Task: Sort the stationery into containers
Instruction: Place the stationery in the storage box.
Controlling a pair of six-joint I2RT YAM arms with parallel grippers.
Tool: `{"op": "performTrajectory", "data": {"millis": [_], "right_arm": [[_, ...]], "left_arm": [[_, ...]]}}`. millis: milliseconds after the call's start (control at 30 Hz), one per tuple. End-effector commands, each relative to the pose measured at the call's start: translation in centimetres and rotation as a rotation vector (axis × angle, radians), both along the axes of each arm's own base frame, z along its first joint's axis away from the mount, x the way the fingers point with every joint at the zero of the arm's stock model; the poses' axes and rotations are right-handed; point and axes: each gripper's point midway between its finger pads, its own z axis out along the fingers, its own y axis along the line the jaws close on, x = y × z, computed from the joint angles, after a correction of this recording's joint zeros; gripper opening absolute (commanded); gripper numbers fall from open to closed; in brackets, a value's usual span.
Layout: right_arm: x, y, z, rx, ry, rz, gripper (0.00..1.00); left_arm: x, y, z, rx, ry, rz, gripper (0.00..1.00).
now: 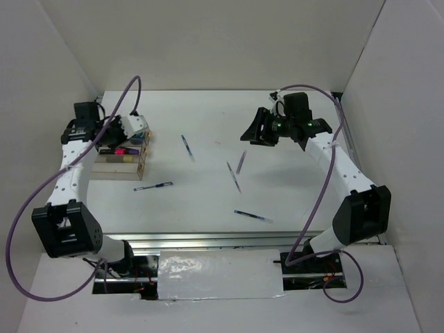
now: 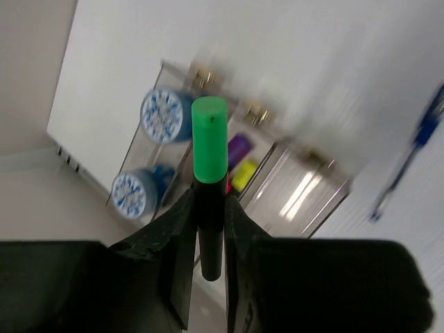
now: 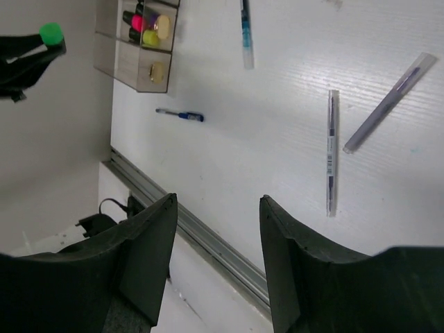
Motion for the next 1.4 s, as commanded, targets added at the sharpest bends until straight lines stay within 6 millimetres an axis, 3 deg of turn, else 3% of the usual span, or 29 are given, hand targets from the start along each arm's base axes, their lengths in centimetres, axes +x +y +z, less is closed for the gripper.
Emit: {"op": "performTrajectory", "data": {"millis": [0,33,67,100,133,167,300,500,700,900,933,1067,1100,1133,1267,1300,1367], "right_arm": [[-0.7,0.8,-0.6,0.001,0.002,0.075,0.58],[-0.7,1.0,-0.6,-0.002,-0.004,0.082,0.58],[-0.7,1.1,-0.7,-0.005,-0.003,0.081,0.58],[-0.7,1.2,-0.8,-0.015,-0.009,0.087,0.58],[-0.8,1.3,-0.9,-0.018,-0.007,0.093,0.58],[-0.7,1.4,-1.1,-0.024,-0.004,0.093,0.58],[-0.6,1.7,-1.8,-0.035,0.009,0.1,0.58],[-0.4,2.3,-2.6,-0.048,0.023,0.115,0.58],[-0.3,2.4,-3.4,-0.088,0.026,0.111,0.61],[-0.5,2.4,-3.3,-0.099,0.016,0.112,0.63],[-0.6,2.4,-3.3,-0.098,0.016,0.113,0.63],[-0.6,2.4,-3.2,-0.098,0.012,0.115,0.64],[-0.6,2.4,-3.1,-0.098,0.011,0.113,0.64],[-0.7,2.4,-3.1,-0.1,0.008,0.118,0.64],[-1.8,2.4,-3.0,-0.17,-0.046,0.18,0.58],[-1.9,2.1,-3.2,-0.214,-0.067,0.185,0.57],[-3.3,2.0,-4.2,-0.318,-0.082,0.263,0.52]], "left_arm": [[0.3,6.8,-3.5,0.272,-0.013,-0.226,0.0],[1.0,8.0,-2.7,0.288,-0.019,-0.233,0.0],[0.4,9.4,-5.0,0.274,0.075,-0.259,0.0],[1.1,10.4,-4.2,0.293,0.076,-0.267,0.0],[1.2,11.1,-5.9,0.29,0.123,-0.307,0.0],[0.9,12.0,-6.3,0.278,0.155,-0.3,0.0],[2.9,13.9,-7.1,0.316,0.105,-0.281,0.02],[4.9,14.2,-8.5,0.4,0.09,-0.329,0.06],[5.8,13.1,-10.5,0.366,0.152,-0.317,0.23],[6.5,12.8,-11.2,0.351,0.123,-0.282,0.39],[6.7,12.8,-11.0,0.354,0.118,-0.278,0.44],[7.0,12.6,-10.3,0.332,0.105,-0.265,0.48],[7.0,12.4,-9.8,0.329,0.092,-0.266,0.68],[7.1,12.2,-9.4,0.32,0.082,-0.263,0.72],[6.1,9.7,-5.4,0.197,0.034,-0.272,0.7],[5.6,7.7,-3.5,0.138,0.002,-0.306,0.69],[4.1,5.2,-2.0,0.061,0.032,-0.32,0.68]]}}
